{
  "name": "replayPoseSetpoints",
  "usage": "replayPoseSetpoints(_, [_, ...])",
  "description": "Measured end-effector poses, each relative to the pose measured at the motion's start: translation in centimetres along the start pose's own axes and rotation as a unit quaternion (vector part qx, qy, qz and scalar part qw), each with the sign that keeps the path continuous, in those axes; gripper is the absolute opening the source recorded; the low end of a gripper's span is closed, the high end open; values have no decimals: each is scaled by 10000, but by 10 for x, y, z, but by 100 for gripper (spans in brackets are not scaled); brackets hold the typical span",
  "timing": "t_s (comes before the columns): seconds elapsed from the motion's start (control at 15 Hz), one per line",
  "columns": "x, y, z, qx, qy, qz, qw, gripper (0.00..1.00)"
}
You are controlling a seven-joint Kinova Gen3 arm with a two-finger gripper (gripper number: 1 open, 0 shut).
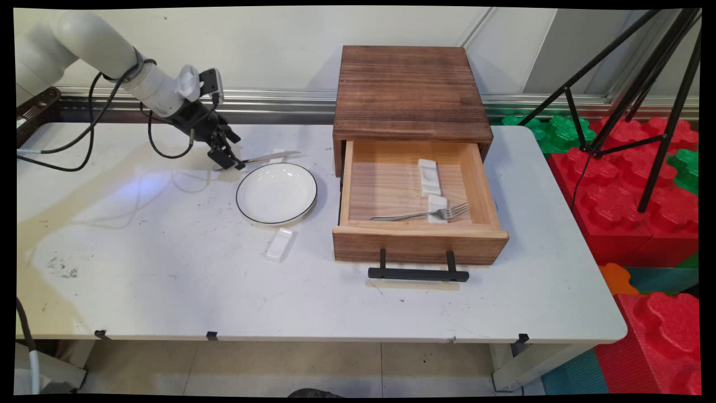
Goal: Pick up the knife from the left of the white plate
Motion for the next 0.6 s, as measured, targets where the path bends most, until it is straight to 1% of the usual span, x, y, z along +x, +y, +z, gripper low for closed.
replayPoseSetpoints(0.2, [-2, -2, 5, -41, -25, 13, 10000, 100])
replayPoseSetpoints(0.6, [0, -4, 9, -115, 22, 63, 9999, 100])
